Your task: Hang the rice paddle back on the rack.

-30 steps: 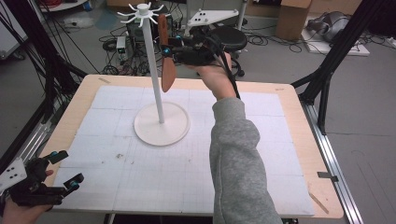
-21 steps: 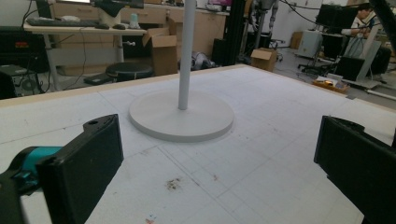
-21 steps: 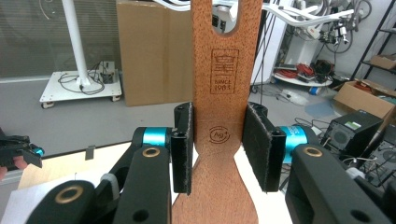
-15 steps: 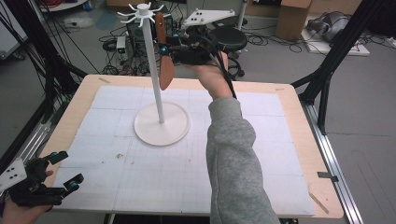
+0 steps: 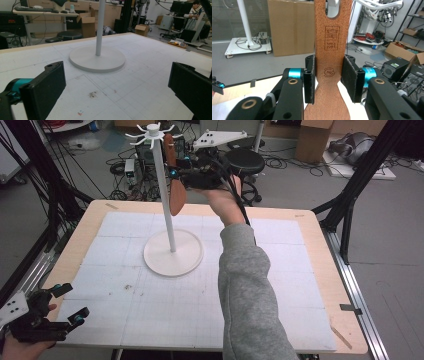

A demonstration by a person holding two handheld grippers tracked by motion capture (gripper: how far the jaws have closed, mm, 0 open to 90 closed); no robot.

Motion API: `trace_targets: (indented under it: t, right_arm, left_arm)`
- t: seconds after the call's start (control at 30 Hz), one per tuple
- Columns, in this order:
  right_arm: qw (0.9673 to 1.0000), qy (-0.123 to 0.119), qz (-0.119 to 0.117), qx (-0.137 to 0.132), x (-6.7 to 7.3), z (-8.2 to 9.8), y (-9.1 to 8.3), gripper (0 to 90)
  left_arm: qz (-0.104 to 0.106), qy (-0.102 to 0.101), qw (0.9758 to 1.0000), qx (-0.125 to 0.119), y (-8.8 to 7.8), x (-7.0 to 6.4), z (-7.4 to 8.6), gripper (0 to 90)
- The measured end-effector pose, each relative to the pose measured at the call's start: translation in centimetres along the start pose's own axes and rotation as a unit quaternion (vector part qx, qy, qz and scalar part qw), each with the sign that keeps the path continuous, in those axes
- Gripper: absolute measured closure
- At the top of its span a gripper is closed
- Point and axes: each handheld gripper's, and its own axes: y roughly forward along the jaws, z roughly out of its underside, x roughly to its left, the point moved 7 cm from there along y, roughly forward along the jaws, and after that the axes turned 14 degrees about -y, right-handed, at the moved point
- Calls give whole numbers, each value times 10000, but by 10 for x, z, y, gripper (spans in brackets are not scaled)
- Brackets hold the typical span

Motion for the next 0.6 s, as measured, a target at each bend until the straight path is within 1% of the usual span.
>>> trace_targets:
  t: [0.27, 0.33, 0.5, 0.57, 0.6]
  right_arm:
    - [10000, 31, -12, 18, 1, 3, 4, 651]
    - [10000, -21, -9, 28, 2, 3, 5, 651]
    - [10000, -30, -1, 83, 3, 4, 5, 648]
    - [10000, -52, -9, 50, 4, 4, 5, 636]
    - [10000, -66, 49, 29, 4, 3, 4, 598]
  left_arm:
    - [-6, 7, 10000, 11, 0, 1, 0, 18]
    - [-11, 22, 10000, 13, -1, 1, 0, 18]
    - [-21, 9, 10000, 8, -1, 1, 0, 18]
    - [-22, 9, 10000, 17, -1, 2, 0, 18]
    - [-21, 3, 10000, 20, -1, 1, 0, 18]
